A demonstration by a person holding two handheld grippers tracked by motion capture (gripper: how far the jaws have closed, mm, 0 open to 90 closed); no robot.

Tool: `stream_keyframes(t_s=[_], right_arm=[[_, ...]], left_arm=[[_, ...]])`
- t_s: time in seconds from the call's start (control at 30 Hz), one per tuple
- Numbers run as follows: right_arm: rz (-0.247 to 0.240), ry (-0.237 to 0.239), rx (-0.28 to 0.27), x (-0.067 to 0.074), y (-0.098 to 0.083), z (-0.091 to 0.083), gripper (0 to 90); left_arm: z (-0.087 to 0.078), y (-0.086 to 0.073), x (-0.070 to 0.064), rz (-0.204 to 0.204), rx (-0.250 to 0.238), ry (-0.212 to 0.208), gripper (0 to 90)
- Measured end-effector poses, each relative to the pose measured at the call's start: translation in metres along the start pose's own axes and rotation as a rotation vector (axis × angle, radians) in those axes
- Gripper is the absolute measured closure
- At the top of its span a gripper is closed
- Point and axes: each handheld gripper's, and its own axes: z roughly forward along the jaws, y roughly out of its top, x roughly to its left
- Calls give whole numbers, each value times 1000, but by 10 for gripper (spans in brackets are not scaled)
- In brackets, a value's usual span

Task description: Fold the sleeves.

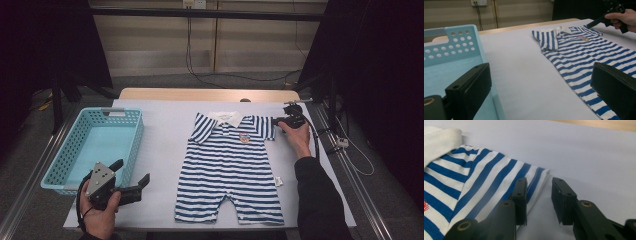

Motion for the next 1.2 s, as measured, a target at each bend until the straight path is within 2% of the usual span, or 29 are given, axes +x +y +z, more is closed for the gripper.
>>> stream_keyframes(t_s=[0.07,0.2,0.3,0.33,0.37,0.43,0.53,0.73,0.87,0.9,1.0,1.03,1.07,1.2], right_arm=[[16,13,-9,-1,0,1,679],[37,30,-24,-1,0,3,689],[20,29,-24,-1,0,3,709],[6,29,-29,-1,0,4,725],[23,38,-14,1,0,3,738],[22,39,-13,1,0,3,768],[18,57,-12,3,-1,3,870],[1,-3,-38,10,0,4,897],[2,-2,-68,13,3,0,899],[15,2,-62,15,3,-2,899],[-23,9,-97,15,4,-3,900],[-3,12,-89,17,4,-4,900],[-24,11,-107,17,4,-4,900],[-33,0,-125,23,5,-9,900]], left_arm=[[0,0,-1,-13,-9,4,35],[0,1,-1,-11,-8,0,36],[0,0,0,-6,5,3,36],[0,0,0,2,10,4,35],[0,0,0,-1,11,-1,36],[1,0,-1,-8,3,-3,35],[1,0,-2,-7,2,-6,36],[2,0,-1,-10,6,2,36],[1,0,0,-2,12,6,36],[2,0,-1,-9,7,5,35],[2,0,-1,-7,7,3,36],[1,0,0,2,14,3,35],[2,0,0,1,12,3,35],[2,-1,1,-13,11,2,36]])
